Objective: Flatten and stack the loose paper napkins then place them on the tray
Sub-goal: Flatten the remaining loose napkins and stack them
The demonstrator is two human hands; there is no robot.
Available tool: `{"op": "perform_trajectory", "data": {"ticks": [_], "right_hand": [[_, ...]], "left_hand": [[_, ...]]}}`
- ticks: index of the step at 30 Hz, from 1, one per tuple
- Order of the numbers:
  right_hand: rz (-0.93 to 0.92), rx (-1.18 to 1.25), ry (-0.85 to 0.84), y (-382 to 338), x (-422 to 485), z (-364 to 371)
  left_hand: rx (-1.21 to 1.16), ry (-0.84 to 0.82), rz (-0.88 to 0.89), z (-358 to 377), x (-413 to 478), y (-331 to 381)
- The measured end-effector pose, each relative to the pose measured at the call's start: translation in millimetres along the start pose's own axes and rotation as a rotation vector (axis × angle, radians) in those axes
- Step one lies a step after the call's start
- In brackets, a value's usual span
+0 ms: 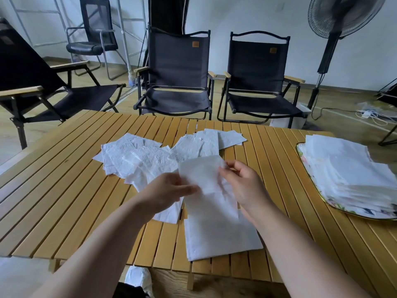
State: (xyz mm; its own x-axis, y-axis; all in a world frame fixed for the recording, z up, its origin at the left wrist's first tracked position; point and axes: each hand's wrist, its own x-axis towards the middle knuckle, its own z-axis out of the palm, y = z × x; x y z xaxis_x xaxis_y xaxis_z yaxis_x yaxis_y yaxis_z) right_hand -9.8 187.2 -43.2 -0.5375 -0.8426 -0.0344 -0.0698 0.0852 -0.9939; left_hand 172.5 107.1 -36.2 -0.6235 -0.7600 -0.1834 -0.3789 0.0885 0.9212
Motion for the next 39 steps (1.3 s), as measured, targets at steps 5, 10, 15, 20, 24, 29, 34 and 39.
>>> {"op": "perform_trajectory", "data": {"ticks": [5, 10, 15, 20, 24, 29, 34, 39], "right_hand": [[0.179, -0.018, -0.184, 5, -4, -20], [0.015, -0.207, -0.068, 4, -5, -31], [-0.077, -0.238, -0.176, 3, -6, -34], [-0.124, -0.455, -0.106, 1, -9, -35], [-0.22, -0.551, -0.062, -2, -11, -37], [-0.068, -0.393, -0.192, -12, -7, -51], [0.248, -0.687, -0.394, -3, -9, -61], [0.297, -0.986, -0.4, 7, -9, -44]], "left_hand": [[-0.323, 0.04, -0.078, 3, 2, 3], [-0.343, 0.158, -0.064, 2, 7, -3], [-0.208, 0.136, 0.04, -1, 7, -10], [0.116, 0.217, 0.18, 4, 4, -6], [0.259, 0.236, 0.209, 7, 2, -3], [-0.07, -0.037, 0.033, 6, -2, 1], [0.128, -0.203, -0.174, 20, -1, -6], [0.354, -0.184, -0.292, 31, 8, -7]]}}
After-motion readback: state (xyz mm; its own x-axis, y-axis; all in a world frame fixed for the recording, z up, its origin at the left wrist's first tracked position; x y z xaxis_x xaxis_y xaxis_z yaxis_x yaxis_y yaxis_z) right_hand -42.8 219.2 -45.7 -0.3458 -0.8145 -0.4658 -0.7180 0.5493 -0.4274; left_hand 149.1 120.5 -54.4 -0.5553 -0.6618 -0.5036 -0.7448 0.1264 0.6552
